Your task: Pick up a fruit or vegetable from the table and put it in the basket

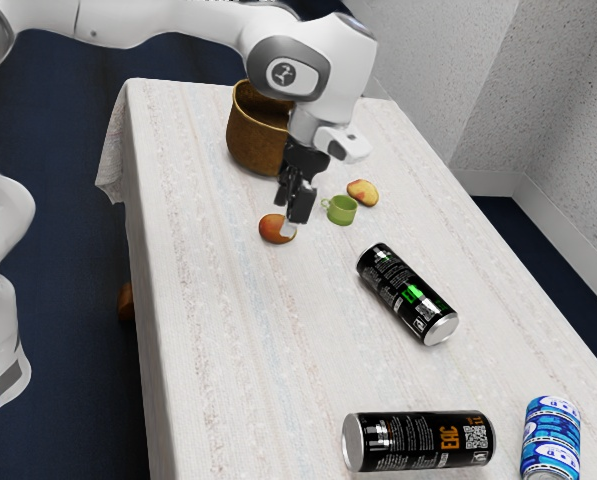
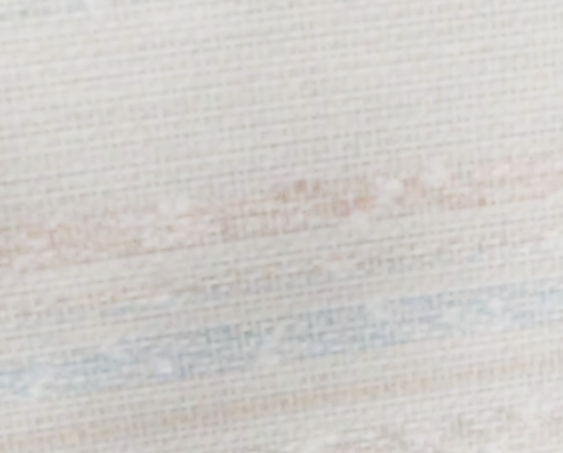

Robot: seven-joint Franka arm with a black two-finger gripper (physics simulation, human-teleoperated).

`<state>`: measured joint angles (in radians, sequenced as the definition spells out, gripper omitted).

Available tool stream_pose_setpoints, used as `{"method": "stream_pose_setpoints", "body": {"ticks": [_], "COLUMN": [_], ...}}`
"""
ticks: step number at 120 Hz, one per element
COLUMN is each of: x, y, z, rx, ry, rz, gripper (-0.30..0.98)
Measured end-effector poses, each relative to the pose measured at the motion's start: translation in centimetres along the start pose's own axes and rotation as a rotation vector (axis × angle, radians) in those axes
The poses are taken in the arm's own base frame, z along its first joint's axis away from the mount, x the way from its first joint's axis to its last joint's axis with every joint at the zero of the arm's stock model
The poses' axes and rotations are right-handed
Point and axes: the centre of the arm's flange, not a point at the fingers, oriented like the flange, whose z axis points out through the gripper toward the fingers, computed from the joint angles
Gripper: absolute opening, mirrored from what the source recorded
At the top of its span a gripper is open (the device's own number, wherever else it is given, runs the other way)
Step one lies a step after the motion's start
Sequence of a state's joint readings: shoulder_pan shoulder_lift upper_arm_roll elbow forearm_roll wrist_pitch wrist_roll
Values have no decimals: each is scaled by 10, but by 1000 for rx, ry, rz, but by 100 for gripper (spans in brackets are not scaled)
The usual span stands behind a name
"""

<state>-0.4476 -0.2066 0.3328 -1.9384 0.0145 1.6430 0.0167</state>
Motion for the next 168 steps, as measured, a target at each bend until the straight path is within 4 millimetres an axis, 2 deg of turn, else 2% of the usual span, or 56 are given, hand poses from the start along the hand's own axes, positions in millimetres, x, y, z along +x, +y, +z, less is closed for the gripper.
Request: {"method": "stream_pose_setpoints", "body": {"ticks": [17, 35, 54, 81, 93, 117, 139, 157, 168], "x": [2, -19, -24, -30, -32, -13, -9, -10, -4], "y": [-1, -15, -19, -40, -57, -66, -73, -96, -100], "z": [-2, 18, 27, 38, 39, 43, 50, 51, 54], "rx": [8, 9, 16, 33, 50, 80, 82, 80, 86], "ry": [40, 21, 12, -6, -10, -21, -29, -21, -23], "rz": [18, 19, 26, 1, -24, -34, -37, -66, -66], "gripper": [69, 69, 69, 69, 69, 69, 69, 69, 69]}}
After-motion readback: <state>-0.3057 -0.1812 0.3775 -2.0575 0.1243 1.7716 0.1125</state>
